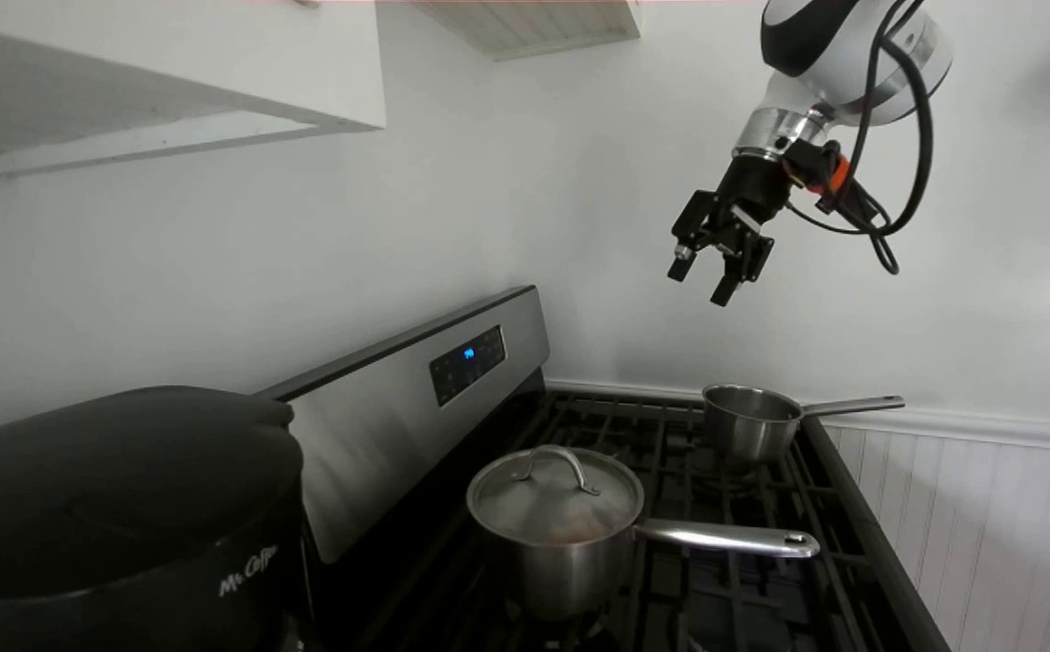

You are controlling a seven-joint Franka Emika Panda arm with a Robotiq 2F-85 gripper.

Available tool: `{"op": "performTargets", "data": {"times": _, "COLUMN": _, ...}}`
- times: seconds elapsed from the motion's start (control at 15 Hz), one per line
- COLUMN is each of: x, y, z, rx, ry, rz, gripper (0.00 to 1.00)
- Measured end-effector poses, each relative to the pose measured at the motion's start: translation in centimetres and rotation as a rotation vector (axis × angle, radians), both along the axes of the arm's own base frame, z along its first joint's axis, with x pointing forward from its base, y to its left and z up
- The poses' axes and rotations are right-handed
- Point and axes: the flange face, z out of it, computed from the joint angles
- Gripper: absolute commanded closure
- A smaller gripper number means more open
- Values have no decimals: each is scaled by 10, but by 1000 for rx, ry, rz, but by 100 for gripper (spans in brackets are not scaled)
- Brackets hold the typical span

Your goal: Move the pot with a lid to the left and then press a button on the stove

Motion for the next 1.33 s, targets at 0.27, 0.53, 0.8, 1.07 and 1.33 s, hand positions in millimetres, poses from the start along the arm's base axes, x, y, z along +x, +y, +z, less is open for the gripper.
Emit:
{"op": "performTargets", "data": {"times": 0.27, "x": -25, "y": 2, "z": 13, "rx": -33, "ry": -14, "rz": 18, "gripper": 0}}
{"op": "performTargets", "data": {"times": 0.53, "x": -44, "y": 4, "z": 22, "rx": -55, "ry": -40, "rz": 31, "gripper": 0}}
{"op": "performTargets", "data": {"times": 0.8, "x": -58, "y": 7, "z": 27, "rx": -61, "ry": -58, "rz": 43, "gripper": 0}}
{"op": "performTargets", "data": {"times": 1.07, "x": -63, "y": 10, "z": 24, "rx": -58, "ry": -57, "rz": 51, "gripper": 0}}
{"op": "performTargets", "data": {"times": 1.33, "x": -63, "y": 10, "z": 24, "rx": -59, "ry": -58, "rz": 52, "gripper": 0}}
